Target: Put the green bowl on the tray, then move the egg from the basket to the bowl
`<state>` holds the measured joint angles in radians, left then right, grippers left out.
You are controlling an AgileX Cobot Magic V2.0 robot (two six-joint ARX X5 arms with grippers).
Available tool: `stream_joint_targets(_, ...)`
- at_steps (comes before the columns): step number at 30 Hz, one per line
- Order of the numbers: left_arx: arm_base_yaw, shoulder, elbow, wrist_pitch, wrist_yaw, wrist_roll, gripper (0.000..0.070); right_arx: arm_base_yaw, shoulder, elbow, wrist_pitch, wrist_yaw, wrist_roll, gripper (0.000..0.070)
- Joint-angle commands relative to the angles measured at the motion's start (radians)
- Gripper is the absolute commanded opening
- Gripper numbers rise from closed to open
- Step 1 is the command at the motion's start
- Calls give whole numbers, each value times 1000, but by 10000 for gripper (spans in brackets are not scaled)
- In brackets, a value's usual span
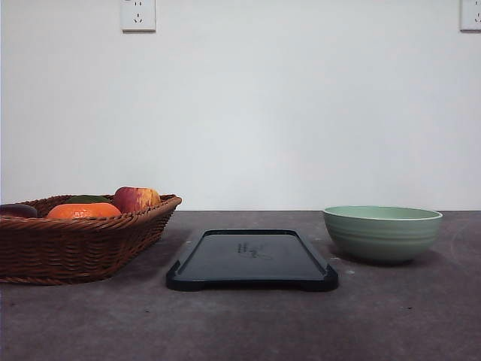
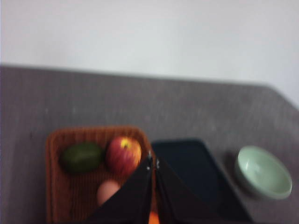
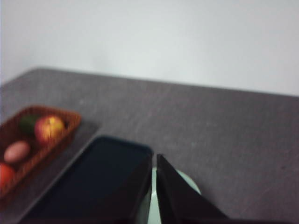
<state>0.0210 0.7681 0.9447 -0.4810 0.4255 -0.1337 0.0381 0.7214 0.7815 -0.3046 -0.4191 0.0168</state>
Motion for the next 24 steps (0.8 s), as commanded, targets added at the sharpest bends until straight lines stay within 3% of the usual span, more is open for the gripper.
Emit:
stream_joint_targets(1,-8,28,53,-52,11,108,0,16,26,36,-25,-3,-73,7)
stream_joint_targets(5,-32,87,126,-170,11,210,0,57,86,76,-105,-2,-131,7)
stream_joint_targets(11,-51,117,157,-197,11,227,20,101,128,84,-135,0,-141,31)
stream_joint_targets(13,-51,117,157,-195,11,228,252,105,128,84,-134,0,-141,170)
stream_joint_targets(15,-51,117,157,-195,11,228,416,105,127,84,-134,2,-141,326)
stream_joint_targets(19,-51,117,157,-198,11,228,415,105,127,84,-134,10,-128,356)
stream_joint_targets(24,-51,117,157,-200,11,227,415,104,150,103,-167,64,-52,355)
